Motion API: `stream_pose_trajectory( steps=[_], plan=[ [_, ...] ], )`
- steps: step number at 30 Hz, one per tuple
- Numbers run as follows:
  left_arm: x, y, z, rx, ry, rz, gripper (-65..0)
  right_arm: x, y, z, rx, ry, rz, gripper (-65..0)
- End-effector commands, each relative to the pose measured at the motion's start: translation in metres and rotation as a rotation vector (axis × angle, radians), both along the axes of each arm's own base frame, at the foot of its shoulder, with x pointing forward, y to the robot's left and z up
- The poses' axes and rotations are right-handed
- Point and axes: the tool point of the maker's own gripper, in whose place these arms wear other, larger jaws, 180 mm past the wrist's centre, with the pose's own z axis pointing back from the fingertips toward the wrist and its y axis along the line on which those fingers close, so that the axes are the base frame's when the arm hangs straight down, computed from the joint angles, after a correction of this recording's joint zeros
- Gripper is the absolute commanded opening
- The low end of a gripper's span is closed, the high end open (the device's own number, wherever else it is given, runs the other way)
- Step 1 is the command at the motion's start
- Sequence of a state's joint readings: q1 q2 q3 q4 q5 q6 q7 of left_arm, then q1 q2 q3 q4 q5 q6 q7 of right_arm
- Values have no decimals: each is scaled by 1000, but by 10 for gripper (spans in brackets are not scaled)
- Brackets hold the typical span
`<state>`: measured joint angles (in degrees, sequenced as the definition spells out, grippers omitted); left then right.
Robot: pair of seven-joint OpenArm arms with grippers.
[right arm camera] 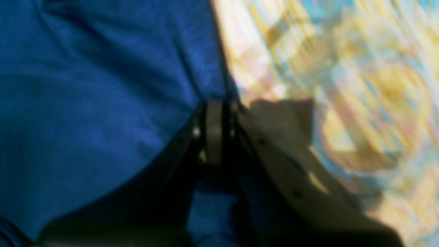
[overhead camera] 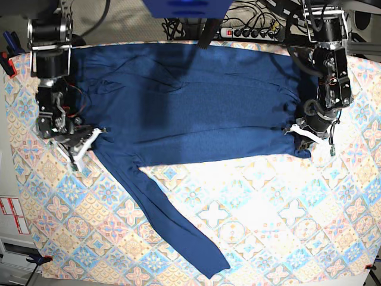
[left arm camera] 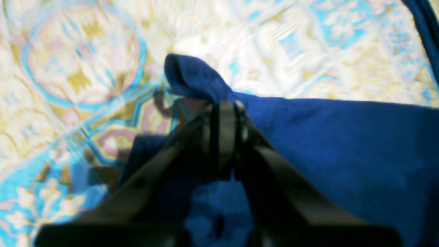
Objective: Fold the T-shirt properly
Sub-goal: 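Fold the grasped edges with both grippers toward the collar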
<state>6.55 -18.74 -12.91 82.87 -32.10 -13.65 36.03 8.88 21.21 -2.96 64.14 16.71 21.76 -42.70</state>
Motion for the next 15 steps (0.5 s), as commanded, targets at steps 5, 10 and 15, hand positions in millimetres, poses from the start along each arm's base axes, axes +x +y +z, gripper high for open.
stream_pose_trajectory(
  steps=[5, 10, 15],
  plan=[
    [-6, 9, 31, 33, -85, 9, -650, 6, -1, 58, -30, -143, 74, -648],
    [-27, 13, 32, 55, -72, 7, -650, -30, -1, 70, -65, -171, 90, -648],
    [-44, 35, 40, 87, -76, 59, -650, -65, 2, 70, -82, -154, 107, -648]
  ],
)
